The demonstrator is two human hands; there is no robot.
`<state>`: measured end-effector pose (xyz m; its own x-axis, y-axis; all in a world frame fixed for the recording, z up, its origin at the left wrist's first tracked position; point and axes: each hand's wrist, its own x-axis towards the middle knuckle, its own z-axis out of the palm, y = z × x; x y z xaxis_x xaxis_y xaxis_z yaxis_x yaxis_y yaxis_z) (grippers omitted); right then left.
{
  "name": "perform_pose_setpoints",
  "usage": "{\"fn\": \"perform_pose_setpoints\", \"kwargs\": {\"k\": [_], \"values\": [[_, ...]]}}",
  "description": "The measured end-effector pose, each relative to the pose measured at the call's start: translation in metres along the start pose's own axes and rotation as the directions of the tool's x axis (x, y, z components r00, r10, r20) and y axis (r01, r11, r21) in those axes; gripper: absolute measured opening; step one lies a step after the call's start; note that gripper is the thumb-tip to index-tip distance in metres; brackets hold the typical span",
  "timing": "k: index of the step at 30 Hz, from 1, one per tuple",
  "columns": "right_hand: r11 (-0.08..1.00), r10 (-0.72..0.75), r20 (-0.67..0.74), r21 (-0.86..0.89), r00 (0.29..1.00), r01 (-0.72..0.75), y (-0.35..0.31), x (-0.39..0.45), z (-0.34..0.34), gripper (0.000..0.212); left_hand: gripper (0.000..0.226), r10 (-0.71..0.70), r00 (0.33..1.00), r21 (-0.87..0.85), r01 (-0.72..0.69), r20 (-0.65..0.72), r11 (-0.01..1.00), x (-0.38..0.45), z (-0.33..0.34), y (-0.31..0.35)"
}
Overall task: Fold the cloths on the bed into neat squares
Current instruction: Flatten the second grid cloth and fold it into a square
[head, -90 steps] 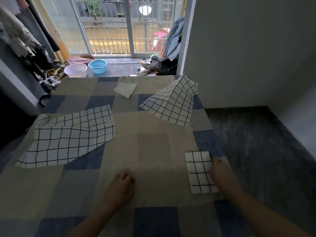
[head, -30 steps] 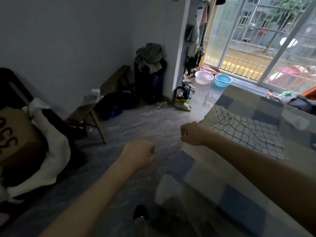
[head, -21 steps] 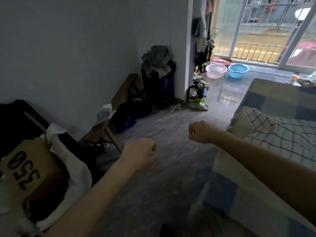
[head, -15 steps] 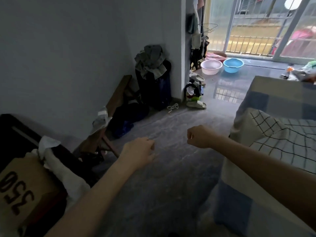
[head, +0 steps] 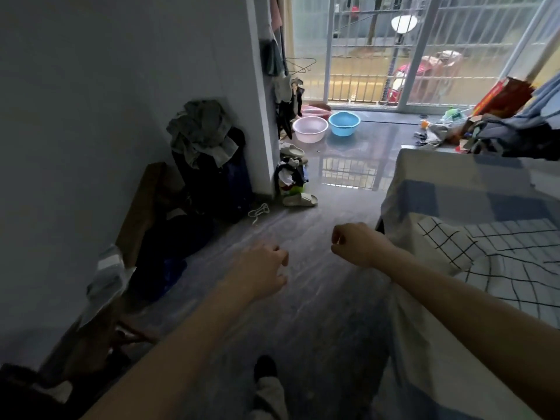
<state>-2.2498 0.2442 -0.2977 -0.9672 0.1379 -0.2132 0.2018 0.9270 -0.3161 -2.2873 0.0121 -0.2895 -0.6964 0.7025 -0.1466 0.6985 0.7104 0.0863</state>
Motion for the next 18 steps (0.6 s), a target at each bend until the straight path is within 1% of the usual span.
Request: {"fn": "perform_pose_setpoints", "kwargs": {"k": [2,5,10,12,14,16,18], "values": [[0.998,0.049,-0.037,0.027,0.998,-0.048,0.001,0.023,-0.011,0.027,0.029,0.066,0.998,0.004,-0.066,0.019,0.998,0.03,-0.002,-0.019],[0.983,0.174,-0.069,0.07,0.982,-0.17,0.007,0.047,-0.026,0.026,0.032,0.17,0.982,0.014,-0.172,0.08,0.985,0.079,-0.008,-0.043],[0.917,0.391,-0.09,0.129,0.916,-0.378,0.038,0.062,-0.039,0.023,0.034,0.323,0.935,-0.016,-0.324,0.148,0.946,0.16,-0.007,-0.053],[0.873,0.477,-0.105,0.169,0.872,-0.457,0.053,0.054,-0.04,0.021,0.035,0.396,0.896,-0.032,-0.398,0.201,0.917,0.186,0.0,-0.04],[0.827,0.552,-0.128,0.211,0.824,-0.522,0.071,0.042,-0.04,0.019,0.037,0.486,0.836,-0.006,-0.501,0.255,0.865,0.209,0.006,-0.022],[0.766,0.634,-0.148,0.249,0.759,-0.592,0.09,0.025,-0.039,0.022,0.038,0.564,0.772,-0.005,-0.589,0.293,0.808,0.232,0.011,0.001],[0.689,0.719,-0.16,0.297,0.677,-0.661,0.112,0.005,-0.034,0.025,0.038,0.637,0.711,-0.037,-0.658,0.299,0.752,0.252,0.015,0.026]]}}
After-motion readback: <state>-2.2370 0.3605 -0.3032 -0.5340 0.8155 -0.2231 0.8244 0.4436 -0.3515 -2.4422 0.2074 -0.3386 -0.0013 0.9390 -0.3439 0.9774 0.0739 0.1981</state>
